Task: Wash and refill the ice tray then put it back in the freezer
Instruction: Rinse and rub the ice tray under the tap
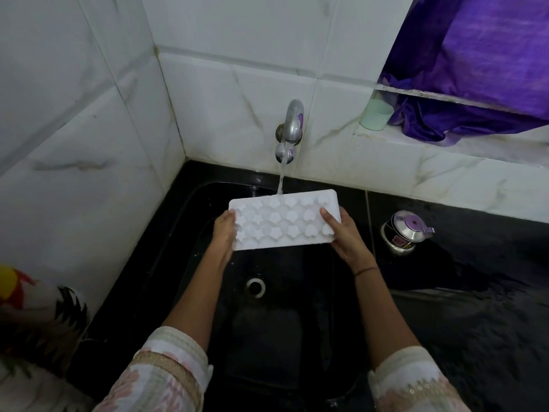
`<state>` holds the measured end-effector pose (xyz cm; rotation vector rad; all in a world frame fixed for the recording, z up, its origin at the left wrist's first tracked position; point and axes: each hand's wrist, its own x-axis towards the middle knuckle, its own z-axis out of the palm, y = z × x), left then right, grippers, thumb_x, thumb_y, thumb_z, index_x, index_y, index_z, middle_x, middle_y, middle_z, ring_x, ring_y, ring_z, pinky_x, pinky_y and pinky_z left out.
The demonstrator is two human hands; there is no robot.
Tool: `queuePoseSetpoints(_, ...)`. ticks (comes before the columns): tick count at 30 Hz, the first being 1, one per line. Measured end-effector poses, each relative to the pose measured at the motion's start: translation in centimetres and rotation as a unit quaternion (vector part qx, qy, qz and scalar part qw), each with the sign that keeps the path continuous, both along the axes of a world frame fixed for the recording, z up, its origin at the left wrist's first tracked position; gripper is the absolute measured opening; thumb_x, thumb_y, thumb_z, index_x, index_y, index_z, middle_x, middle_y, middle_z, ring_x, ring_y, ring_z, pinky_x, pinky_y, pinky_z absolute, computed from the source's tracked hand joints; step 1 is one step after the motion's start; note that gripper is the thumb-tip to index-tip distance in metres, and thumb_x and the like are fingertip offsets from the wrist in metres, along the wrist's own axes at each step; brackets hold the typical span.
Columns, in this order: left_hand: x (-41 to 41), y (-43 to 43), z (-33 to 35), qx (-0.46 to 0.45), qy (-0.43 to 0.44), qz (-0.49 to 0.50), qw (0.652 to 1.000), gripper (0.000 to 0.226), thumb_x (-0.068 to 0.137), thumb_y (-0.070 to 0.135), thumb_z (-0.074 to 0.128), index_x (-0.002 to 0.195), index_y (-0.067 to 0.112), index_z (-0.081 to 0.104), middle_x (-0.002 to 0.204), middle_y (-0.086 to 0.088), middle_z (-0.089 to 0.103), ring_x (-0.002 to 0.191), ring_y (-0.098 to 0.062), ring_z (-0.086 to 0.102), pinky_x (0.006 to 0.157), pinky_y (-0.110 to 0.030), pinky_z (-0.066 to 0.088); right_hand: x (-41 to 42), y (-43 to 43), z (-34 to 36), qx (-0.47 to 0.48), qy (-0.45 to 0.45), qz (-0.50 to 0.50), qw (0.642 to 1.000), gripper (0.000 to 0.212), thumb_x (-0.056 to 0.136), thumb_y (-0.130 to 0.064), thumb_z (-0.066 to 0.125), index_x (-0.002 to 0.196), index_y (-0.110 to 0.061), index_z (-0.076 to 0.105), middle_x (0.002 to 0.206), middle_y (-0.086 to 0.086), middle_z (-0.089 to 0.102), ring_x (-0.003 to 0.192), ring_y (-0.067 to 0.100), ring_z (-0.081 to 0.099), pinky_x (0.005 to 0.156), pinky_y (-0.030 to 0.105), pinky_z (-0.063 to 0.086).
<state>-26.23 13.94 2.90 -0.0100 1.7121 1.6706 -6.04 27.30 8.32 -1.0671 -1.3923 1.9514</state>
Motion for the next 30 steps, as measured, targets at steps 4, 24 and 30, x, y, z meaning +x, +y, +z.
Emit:
queuePoseSetpoints(4,-0.5,-1.6,-0.5,0.003,-0.017,0.081,0.997,0.023,0.1,0.026,0.041,0.107,0.011,0.057,0.079,-0.007,0.055,0.068,-0.018,0.055,0.061,-0.028,0.049,-3.5,0.1,0.1,0.079,-0.054,0.0,0.995,0.042,0.086,-0.036,0.066,0.12,-0.016,0.051,0.115,0.006,0.064,0.098,0.017,0.064,0.077,0.026,0.054)
queuePoseSetpoints(24,1.0,-5.3,-3.0,-0.012,-0.081,0.226,0.971,0.021,0.1,0.027,0.039,0.098,0.012,0.054,0.073,-0.002,0.043,0.067,-0.015,0.048,0.062,-0.028,0.043,-10.7,-2.1,-0.7,0.576,-0.253,0.034,0.777,0.037,0.096,-0.013,0.045,0.131,-0.001,0.049,0.121,0.017,0.046,0.109,0.028,0.042,0.094,0.029,0.041)
queuePoseSetpoints(30,2.4,-4.4,-2.8,0.017,-0.129,0.26,0.957,0.023,0.1,0.03,0.039,0.104,0.015,0.054,0.08,-0.002,0.047,0.077,-0.017,0.052,0.078,-0.037,0.046,-11.2,-3.5,-1.1,0.657,-0.269,-0.005,0.704,0.024,0.087,-0.008,0.051,0.11,0.001,0.053,0.111,0.018,0.052,0.102,0.028,0.048,0.092,0.039,0.047)
